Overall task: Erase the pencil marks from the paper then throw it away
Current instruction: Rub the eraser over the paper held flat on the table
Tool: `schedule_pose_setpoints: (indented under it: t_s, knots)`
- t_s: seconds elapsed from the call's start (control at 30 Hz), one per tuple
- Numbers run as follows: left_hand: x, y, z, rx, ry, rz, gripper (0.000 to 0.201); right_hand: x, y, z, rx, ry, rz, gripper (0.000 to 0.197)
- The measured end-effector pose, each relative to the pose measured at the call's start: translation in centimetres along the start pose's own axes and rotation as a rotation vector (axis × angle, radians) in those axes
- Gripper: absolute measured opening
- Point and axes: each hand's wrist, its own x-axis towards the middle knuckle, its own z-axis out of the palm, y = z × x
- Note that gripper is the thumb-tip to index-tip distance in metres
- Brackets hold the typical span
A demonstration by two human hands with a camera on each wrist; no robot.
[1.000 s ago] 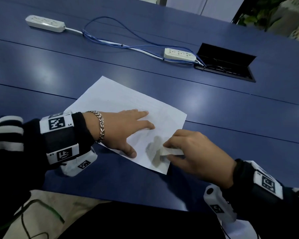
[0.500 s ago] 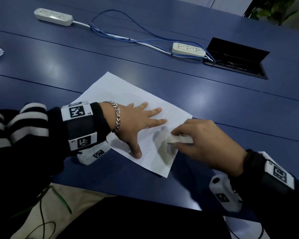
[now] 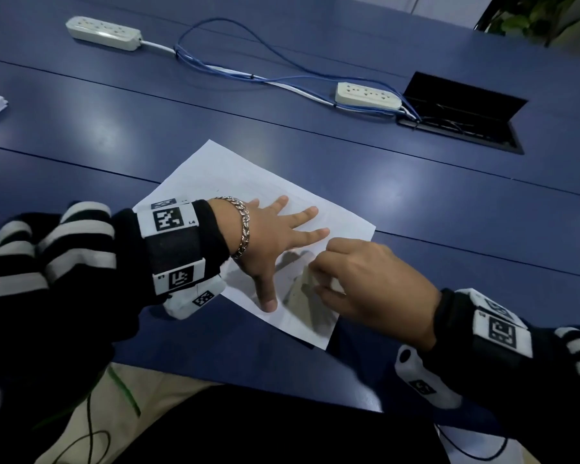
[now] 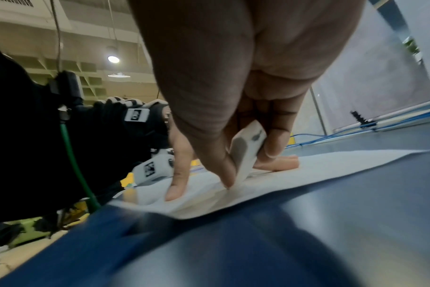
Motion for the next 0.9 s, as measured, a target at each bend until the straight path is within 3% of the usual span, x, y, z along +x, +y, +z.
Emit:
schedule_pose_setpoints:
  t_s: [0.2, 0.37, 0.47, 0.57, 0.63, 0.73, 0.9]
  knots:
    - [0.3, -0.4, 0.2, 0.025, 0.005, 0.005, 0.149, 0.9, 0.8, -0.5, -0.004, 0.095, 0.053, 0.014]
    - [0.4, -0.2, 0.3, 0.021, -0.001, 0.001, 0.15, -0.3, -0.6, -0.2, -0.001, -0.027, -0.053, 0.018]
    - [0.4, -0.3, 0.3, 0.028, -0.004, 0.006, 0.149, 0.7, 1.0, -1.0, 0.015, 0.035, 0.024, 0.023]
    - [0.4, -0.3, 0.2, 0.028, -0.004, 0.009, 0.149, 0.5, 0.4, -0.6, 0.007, 0.102, -0.016, 0.012]
    - [0.4, -0.3, 0.2, 0.036, -0.009, 0.008, 0.15, -0.4, -1.0, 0.3, -0.017, 0.023, -0.082, 0.004]
    - [0.4, -0.3, 0.3, 0.042, -0.012, 0.007, 0.151, -0.2, -0.9, -0.5, 0.009, -0.085, -0.09, 0.018]
    - [0.4, -0.3, 0.2, 0.027, -0.009, 0.005, 0.15, 0.7, 0.9, -0.9, -0.012, 0.108, -0.035, 0.014]
